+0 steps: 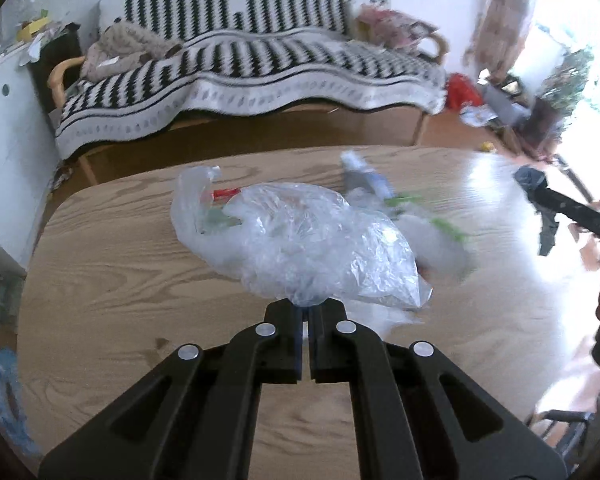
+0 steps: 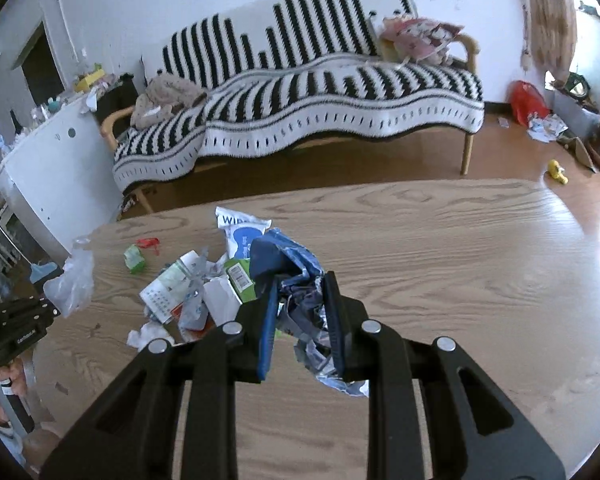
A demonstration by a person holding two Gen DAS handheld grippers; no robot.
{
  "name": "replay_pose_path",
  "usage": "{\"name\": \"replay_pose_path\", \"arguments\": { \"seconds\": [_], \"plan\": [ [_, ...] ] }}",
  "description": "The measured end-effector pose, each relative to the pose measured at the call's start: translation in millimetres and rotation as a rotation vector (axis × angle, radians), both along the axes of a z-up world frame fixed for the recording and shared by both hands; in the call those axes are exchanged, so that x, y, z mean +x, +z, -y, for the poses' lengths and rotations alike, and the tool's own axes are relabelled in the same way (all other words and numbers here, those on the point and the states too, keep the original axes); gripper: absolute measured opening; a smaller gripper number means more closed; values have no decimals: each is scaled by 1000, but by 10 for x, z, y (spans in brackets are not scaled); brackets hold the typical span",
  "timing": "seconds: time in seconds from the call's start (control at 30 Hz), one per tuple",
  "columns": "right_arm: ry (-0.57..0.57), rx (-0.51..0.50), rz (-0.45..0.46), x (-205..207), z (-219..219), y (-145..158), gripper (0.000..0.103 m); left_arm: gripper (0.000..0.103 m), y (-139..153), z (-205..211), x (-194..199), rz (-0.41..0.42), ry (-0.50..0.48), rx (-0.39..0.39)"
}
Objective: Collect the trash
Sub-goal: 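Carry both items over the black bin and release them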
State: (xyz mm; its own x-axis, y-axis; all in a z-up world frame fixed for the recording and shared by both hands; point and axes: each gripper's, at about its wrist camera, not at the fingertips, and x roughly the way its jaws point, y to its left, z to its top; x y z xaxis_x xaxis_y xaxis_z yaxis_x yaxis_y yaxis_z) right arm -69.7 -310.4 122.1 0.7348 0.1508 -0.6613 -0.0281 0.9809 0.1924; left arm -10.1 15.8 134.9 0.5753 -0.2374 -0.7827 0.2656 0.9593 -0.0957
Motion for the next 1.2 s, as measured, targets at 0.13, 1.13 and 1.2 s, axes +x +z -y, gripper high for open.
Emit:
{"name": "replay_pose_path", "arguments": {
  "seconds": [0.13, 1.13, 1.2],
  "plan": [
    [-36, 4, 45, -679, 278, 229, 23, 1, 336, 424, -537, 28, -125, -90],
    [-441, 302, -376, -3666, 2339, -2270, 23, 1, -2030, 3901, -2892, -550, -667, -18],
    [-439, 309, -382, -3596, 2314, -2291, 23, 1, -2036, 3890, -2865, -551, -663, -16]
  ]
}}
